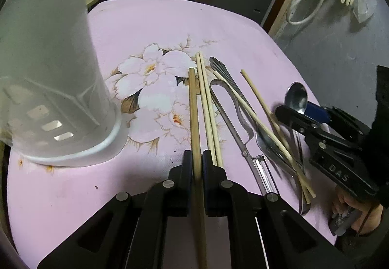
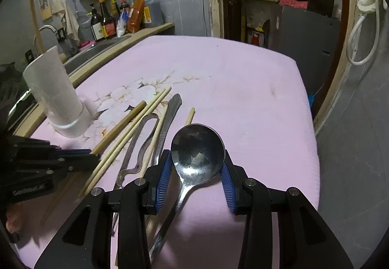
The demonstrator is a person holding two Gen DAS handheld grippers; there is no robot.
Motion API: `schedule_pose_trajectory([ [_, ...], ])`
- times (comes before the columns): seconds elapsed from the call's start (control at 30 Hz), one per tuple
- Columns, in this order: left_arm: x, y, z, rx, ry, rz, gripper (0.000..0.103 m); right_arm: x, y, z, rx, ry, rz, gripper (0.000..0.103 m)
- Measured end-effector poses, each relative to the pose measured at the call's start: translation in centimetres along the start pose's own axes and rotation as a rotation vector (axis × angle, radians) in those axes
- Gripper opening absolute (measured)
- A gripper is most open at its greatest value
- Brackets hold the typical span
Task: Organize utensils
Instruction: 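Grasp a wooden chopstick with the left tool while the right tool grasps a steel spoon, then lift the chopstick with the left tool while the right tool carries the spoon to the caddy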
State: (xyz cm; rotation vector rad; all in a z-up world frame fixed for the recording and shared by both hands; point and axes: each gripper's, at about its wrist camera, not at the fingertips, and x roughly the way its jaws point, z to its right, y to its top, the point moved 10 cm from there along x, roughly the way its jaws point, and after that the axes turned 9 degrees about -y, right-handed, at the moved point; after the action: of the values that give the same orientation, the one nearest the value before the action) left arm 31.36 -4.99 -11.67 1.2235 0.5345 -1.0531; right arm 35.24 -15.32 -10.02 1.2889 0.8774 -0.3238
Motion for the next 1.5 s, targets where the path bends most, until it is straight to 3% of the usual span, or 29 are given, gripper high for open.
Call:
schedule_pose_trajectory([
  [0.33,-2.6,-2.6,0.6,-0.025,-0.089,0.069,0.004,-4.3,0.5,-1.4,-0.081,-0.043,0.187,0.036],
  [0.5,-6.4,-3.8,1.9,0.0,-0.147,0.188,0.004,-6.2,0.8,-2.1,-0.118,-0.092,0.278,0.036],
  [0.7,-11.4,-3.2,3.5,0.038,-0.197,0.427,0.004,-8.6,1.1,-2.3,-0.125,-0.133,0.389,0.036],
  [0.8,-12.3,-2.3,3.6,0.04,-0.206,0.502,0.004,-9.5,1.4,-2.5,-0.122,-0.154,0.435,0.036],
  [1.2,-14.6,-1.2,4.3,0.062,-0.209,0.597,0.004,-10.3,1.7,-2.5,-0.122,-0.176,0.479,0.036],
  [1.5,-17.3,-0.1,2.5,0.014,-0.214,0.721,0.004,-11.5,2.7,-3.0,-0.139,-0.179,0.505,0.035],
])
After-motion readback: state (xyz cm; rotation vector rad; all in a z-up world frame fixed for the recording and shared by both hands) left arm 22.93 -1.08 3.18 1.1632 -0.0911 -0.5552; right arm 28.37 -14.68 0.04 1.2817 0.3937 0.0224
